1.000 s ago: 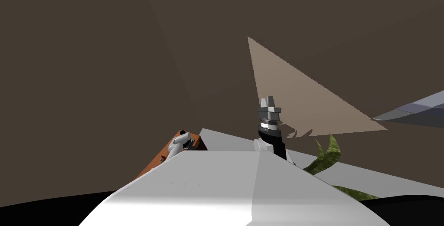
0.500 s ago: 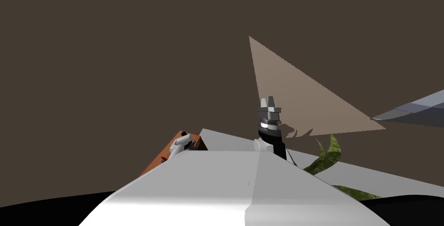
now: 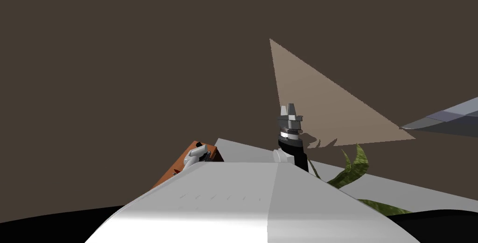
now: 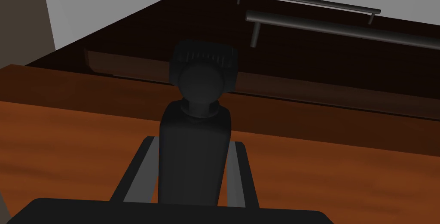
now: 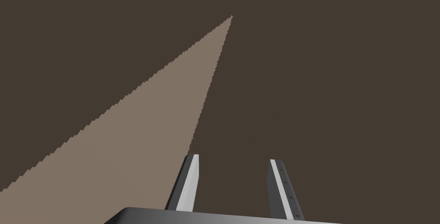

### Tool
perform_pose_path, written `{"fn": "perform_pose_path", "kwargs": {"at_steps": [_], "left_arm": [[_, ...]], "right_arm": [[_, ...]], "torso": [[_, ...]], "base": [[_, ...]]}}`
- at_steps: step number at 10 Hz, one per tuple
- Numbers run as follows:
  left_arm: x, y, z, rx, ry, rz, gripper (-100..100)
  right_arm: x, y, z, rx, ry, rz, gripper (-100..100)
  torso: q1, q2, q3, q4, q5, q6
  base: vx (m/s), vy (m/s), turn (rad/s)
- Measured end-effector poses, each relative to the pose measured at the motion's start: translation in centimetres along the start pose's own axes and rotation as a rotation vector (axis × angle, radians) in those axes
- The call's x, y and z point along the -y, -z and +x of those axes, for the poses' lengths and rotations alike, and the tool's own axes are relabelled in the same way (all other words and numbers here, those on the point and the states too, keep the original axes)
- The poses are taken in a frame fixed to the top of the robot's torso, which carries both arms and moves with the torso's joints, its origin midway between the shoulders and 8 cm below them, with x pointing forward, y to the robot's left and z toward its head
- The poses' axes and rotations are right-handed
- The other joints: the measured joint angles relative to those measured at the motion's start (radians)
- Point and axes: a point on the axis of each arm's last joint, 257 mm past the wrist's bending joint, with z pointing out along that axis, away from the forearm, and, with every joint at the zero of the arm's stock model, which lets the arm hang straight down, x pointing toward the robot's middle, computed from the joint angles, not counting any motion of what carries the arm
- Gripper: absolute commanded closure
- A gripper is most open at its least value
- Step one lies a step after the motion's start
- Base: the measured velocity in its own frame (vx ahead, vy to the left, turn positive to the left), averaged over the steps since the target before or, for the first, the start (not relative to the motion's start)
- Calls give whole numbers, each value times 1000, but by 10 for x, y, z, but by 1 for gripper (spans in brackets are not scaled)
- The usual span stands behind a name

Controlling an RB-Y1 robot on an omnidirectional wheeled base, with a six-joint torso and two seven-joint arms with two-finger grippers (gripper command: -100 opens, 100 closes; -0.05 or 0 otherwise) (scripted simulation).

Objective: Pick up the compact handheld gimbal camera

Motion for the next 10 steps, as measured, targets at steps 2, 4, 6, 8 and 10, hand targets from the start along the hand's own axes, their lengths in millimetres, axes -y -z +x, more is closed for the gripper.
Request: {"fn": "perform_pose_path", "kwargs": {"at_steps": [2, 4, 6, 8, 10], "left_arm": [[0, 0, 0, 0, 0, 1, 100], [0, 0, 0, 0, 1, 1, 100], [3, 7, -8, 1, 0, 2, 100], [6, 14, -14, -2, -1, 0, 100], [7, 17, -18, -4, -3, -3, 0]], "right_arm": [[0, 0, 0, 0, 0, 0, 0], [0, 0, 0, 0, 0, 0, 0], [0, 0, 0, 0, 0, 0, 0], [0, 0, 0, 0, 0, 0, 0], [0, 0, 0, 0, 0, 0, 0]], "torso": [[0, 0, 0, 0, 0, 0], [0, 0, 0, 0, 0, 0], [-3, 1, 0, 0, -1, 0], [-3, 0, 0, 0, -1, 0], [-1, 0, 0, 0, 0, 0]], "base": [[0, 0, 0], [-6, -15, 8], [-14, -42, 18], [-7, -37, 12], [-1, -6, 2]]}}
